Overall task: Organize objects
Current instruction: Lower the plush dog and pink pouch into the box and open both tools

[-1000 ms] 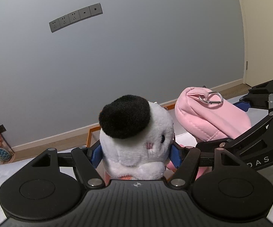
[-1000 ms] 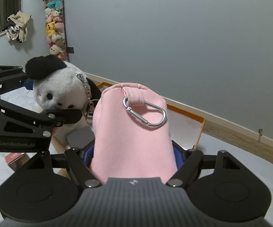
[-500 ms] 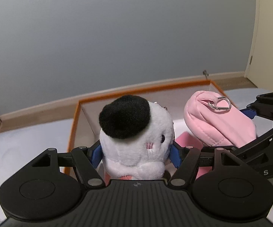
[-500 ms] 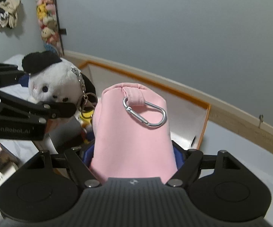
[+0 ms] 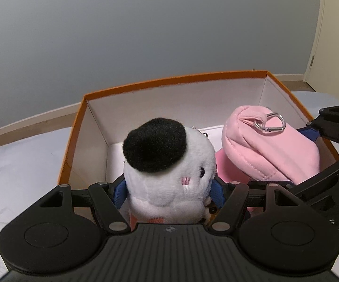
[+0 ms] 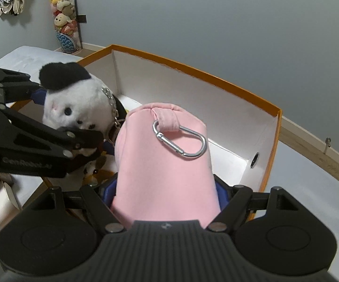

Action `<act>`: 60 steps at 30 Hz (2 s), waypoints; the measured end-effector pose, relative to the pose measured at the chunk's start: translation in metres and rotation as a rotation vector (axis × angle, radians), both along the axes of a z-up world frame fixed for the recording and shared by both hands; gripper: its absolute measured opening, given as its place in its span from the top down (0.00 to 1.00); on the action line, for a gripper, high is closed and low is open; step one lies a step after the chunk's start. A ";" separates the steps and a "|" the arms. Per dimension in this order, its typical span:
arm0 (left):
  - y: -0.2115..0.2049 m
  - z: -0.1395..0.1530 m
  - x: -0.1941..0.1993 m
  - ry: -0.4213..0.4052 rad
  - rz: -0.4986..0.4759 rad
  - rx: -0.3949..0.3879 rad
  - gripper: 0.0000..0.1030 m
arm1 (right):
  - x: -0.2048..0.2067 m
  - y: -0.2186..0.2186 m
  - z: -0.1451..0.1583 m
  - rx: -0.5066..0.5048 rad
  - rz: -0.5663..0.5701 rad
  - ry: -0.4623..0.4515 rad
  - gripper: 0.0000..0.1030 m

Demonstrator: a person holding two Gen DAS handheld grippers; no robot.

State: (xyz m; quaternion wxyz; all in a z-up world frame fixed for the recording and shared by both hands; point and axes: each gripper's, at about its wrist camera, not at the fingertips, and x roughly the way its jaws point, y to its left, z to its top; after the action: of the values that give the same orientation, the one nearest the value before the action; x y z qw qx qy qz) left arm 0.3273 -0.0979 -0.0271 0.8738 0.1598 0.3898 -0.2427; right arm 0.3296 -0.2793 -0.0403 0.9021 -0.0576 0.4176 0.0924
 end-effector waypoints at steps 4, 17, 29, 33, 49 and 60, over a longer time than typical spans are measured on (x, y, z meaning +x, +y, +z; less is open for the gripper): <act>0.000 -0.004 0.003 0.017 0.007 0.014 0.23 | -0.006 -0.002 0.002 0.006 0.008 0.008 0.23; 0.010 -0.008 -0.001 0.026 0.057 0.011 0.18 | -0.022 -0.002 0.004 -0.007 -0.005 -0.012 0.16; 0.016 -0.012 -0.003 0.023 0.068 0.011 0.16 | -0.031 -0.002 0.007 -0.007 -0.017 -0.026 0.13; 0.018 -0.015 0.000 0.027 0.065 0.024 0.15 | -0.028 0.000 0.006 -0.006 -0.018 -0.028 0.13; 0.013 -0.005 0.001 0.014 0.086 0.000 0.15 | -0.042 -0.001 0.010 0.011 -0.030 -0.069 0.10; 0.018 0.030 -0.012 -0.095 0.120 -0.029 0.15 | -0.059 -0.002 0.031 0.006 -0.043 -0.096 0.10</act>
State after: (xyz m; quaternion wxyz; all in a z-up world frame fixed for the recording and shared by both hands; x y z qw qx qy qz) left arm 0.3156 -0.0799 0.0031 0.9065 0.1347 0.3534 -0.1877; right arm 0.2702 -0.2815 -0.0089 0.9230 -0.0504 0.3747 0.0713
